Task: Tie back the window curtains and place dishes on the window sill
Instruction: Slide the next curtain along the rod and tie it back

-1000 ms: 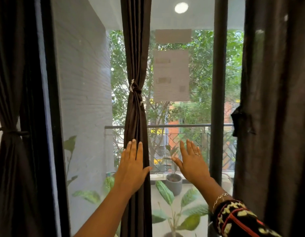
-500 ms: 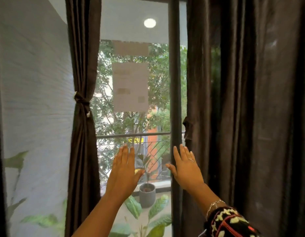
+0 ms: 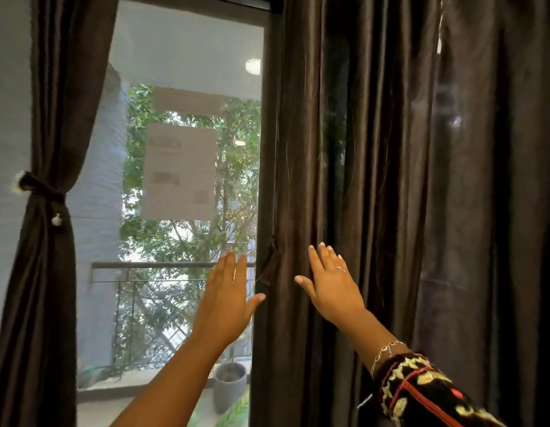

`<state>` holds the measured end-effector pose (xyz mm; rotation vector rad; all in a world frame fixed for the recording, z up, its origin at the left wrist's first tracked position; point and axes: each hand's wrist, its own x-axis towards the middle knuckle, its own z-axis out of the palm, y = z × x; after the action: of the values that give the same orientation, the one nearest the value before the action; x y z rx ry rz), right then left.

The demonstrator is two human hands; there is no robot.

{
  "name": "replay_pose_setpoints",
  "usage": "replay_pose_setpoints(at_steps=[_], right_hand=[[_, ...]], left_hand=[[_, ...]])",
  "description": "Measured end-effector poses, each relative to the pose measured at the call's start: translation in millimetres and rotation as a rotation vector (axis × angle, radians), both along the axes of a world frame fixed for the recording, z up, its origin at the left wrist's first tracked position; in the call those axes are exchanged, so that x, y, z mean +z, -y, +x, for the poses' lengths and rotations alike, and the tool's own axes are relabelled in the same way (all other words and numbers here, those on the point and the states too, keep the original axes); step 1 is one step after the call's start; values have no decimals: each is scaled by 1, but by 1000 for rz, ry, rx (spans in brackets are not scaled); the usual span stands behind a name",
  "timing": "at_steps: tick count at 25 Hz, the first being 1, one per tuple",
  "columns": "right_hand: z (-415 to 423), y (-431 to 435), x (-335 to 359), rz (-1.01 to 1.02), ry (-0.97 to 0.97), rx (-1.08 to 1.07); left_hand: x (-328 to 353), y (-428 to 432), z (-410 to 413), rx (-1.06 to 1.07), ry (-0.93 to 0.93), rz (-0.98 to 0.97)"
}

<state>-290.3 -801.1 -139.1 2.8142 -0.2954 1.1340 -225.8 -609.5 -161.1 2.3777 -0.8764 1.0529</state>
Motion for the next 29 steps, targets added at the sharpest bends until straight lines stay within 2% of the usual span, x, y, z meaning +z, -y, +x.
replay_pose_setpoints(at_steps=[9, 15, 17, 20, 23, 24, 26, 29], right_hand=[[47, 60, 119, -119, 228, 46], [91, 88, 220, -272, 439, 68], [98, 100, 250, -319, 571, 81], [93, 128, 289, -278, 836, 115], [85, 162, 314, -146, 1010, -33], [84, 170, 319, -55, 997, -64], [89, 180, 325, 126, 867, 7], [111, 177, 335, 216, 652, 384]], left_hand=[[116, 75, 44, -61, 241, -31], [204, 133, 69, -272, 345, -247], [232, 155, 74, -269, 429, -274], [270, 182, 84, -239, 568, -290], [296, 204, 93, -282, 642, -303], [300, 211, 96, -301, 636, -309], [306, 226, 98, -356, 564, -338], [310, 247, 96, -476, 372, -428]])
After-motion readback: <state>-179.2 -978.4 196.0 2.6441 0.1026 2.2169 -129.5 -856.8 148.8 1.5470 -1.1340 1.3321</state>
